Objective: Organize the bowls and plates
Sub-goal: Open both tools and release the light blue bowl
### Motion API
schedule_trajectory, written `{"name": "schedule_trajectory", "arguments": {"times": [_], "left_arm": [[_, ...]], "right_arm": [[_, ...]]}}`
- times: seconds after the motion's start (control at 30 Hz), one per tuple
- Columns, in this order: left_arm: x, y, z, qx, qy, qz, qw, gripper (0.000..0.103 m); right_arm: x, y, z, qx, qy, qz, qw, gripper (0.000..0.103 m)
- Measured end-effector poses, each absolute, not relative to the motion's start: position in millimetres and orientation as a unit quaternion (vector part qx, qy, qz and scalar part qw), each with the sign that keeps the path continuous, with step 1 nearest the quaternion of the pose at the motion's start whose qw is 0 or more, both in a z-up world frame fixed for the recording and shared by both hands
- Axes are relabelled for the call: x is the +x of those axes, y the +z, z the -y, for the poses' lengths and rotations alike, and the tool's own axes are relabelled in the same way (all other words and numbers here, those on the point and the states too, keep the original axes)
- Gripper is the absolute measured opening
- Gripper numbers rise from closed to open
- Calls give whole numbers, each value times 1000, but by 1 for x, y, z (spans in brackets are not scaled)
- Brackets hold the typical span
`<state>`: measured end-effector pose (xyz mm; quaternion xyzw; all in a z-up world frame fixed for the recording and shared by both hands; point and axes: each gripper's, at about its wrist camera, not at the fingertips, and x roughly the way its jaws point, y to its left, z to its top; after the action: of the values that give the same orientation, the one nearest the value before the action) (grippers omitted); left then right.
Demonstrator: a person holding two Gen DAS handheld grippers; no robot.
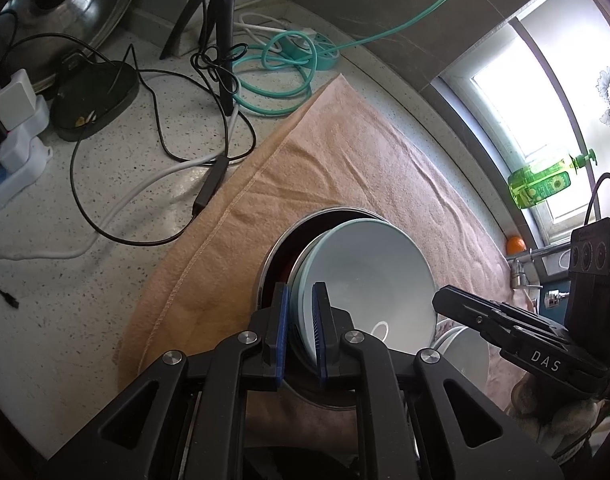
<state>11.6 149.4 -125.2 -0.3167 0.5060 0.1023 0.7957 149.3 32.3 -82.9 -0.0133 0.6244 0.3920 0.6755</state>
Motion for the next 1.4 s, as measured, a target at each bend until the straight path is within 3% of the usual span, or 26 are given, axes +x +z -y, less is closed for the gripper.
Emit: {"name": "schedule_trajectory", "arguments": {"times": [0.13, 0.3, 0.93, 1.4], "left_arm": [[7, -118, -156, -320, 107, -495, 801, 10], [1, -109, -162, -306, 109, -484, 812, 10], [-8, -124, -176, -293, 75, -499, 812, 10], [11, -135, -184, -267, 33, -516, 814, 10]], "right_arm": [[150, -74, -23, 1, 393, -617, 682, 10], [152, -66, -7, 28, 387, -606, 694, 23], [130, -49, 41, 98, 317, -554, 764, 23], [121, -73, 39, 126, 257, -583, 760, 23]]}}
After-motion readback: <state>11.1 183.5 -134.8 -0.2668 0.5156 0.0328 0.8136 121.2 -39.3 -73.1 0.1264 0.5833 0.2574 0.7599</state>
